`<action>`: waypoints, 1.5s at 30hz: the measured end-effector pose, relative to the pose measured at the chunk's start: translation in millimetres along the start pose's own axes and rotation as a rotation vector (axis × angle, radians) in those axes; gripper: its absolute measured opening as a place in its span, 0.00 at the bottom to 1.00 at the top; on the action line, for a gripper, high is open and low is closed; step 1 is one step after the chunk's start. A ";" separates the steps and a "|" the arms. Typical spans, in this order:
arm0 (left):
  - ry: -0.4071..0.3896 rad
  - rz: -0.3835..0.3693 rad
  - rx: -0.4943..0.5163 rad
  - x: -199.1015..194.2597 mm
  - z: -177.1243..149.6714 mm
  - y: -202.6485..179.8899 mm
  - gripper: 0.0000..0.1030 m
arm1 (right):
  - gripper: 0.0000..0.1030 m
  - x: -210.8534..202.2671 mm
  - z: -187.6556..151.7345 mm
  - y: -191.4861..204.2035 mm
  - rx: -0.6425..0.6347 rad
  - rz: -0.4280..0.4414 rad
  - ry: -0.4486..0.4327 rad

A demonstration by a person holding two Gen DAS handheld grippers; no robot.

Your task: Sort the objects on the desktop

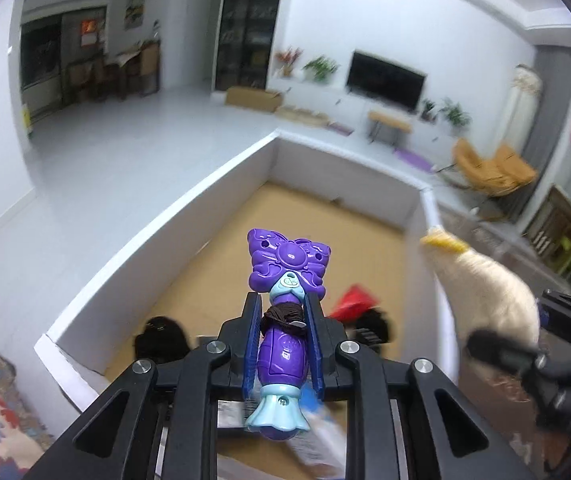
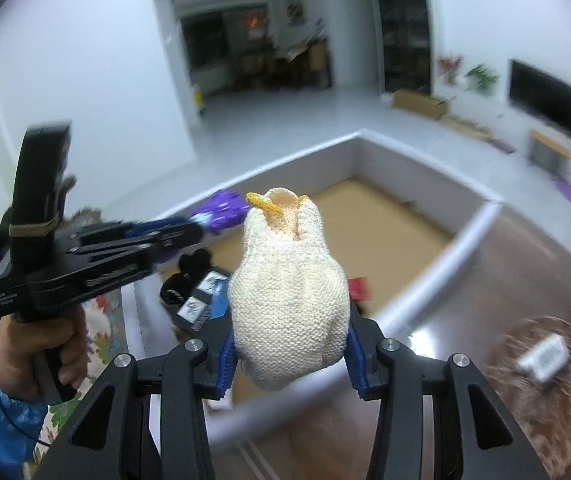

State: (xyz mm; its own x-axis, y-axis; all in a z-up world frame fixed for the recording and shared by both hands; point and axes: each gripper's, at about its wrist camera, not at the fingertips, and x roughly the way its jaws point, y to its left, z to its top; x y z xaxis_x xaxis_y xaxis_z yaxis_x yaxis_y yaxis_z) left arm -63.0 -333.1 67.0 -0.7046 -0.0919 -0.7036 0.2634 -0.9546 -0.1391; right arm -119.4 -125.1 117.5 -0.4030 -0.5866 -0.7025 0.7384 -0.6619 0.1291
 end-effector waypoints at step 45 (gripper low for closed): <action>0.192 -0.147 0.415 96.9 -160.8 -303.1 1.00 | 1.00 -119.0 -297.3 -248.2 0.470 -0.575 0.113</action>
State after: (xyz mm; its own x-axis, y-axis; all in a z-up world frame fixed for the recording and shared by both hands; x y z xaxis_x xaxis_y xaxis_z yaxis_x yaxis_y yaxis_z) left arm -105.1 -7.1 -71.0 -0.5703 0.0688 -0.8185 -0.1422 -0.9897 0.0158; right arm -93.9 247.8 -39.1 -0.5792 -0.0531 -0.8135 0.1091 -0.9939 -0.0128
